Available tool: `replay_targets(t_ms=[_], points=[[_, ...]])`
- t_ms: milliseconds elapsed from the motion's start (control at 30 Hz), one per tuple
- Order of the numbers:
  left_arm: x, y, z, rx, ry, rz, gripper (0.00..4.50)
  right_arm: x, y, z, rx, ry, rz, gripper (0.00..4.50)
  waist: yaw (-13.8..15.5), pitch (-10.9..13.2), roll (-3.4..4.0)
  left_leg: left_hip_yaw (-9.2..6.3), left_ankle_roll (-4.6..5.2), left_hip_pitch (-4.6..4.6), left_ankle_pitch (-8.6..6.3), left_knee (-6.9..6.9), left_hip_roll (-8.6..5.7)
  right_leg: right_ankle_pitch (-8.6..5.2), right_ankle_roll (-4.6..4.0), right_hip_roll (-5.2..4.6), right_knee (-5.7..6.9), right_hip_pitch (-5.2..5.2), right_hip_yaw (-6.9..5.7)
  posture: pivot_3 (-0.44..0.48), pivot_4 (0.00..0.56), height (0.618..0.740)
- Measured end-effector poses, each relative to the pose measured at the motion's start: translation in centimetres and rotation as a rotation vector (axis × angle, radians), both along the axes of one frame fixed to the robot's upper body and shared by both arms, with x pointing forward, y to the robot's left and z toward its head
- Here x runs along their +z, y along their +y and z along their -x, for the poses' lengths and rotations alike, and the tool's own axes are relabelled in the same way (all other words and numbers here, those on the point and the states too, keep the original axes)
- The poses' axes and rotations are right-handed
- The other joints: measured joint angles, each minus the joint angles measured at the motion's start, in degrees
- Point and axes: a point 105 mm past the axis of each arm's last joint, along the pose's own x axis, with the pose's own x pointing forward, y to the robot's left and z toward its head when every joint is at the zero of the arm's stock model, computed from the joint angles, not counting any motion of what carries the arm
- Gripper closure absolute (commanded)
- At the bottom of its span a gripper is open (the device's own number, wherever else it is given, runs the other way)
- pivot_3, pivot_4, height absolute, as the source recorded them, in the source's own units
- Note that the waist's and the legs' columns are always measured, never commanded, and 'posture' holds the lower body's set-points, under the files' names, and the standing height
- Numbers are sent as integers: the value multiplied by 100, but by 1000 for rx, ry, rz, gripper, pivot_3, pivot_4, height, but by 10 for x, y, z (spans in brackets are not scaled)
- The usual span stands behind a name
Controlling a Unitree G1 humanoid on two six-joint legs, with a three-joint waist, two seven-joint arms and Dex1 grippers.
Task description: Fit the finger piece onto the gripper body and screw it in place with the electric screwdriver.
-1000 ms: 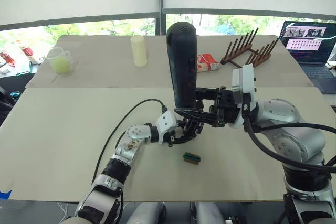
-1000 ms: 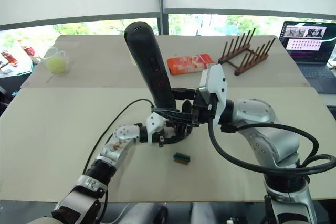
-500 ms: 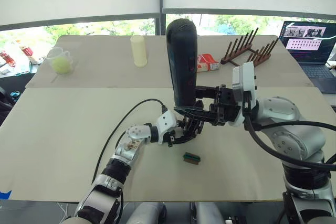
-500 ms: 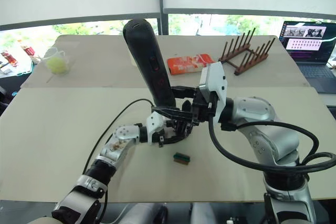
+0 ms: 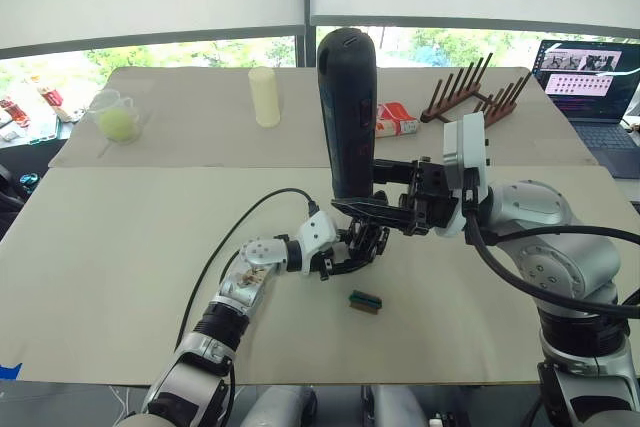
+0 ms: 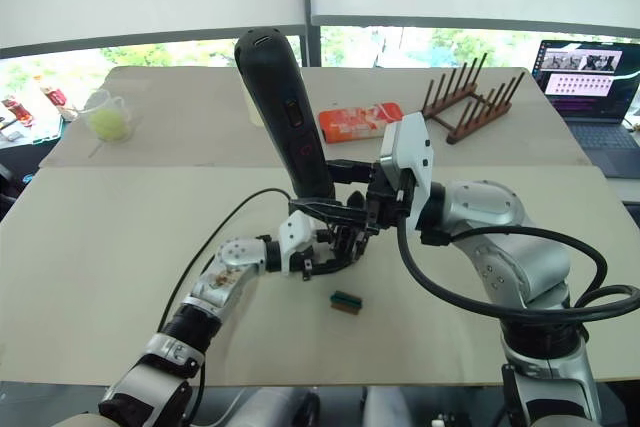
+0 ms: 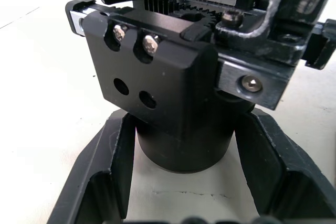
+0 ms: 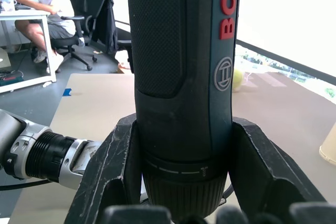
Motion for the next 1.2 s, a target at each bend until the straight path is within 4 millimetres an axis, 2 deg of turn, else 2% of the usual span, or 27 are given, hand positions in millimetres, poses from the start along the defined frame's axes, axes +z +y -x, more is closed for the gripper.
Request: replay_targets(t_ms=[1200], points=[[0, 0, 0, -2, 0, -1, 2225, -9, -2, 0, -13, -1, 9, 2598, -1, 0, 0, 0, 0, 0, 0, 0, 0, 0, 0, 2, 0, 0, 0, 0, 150, 740]])
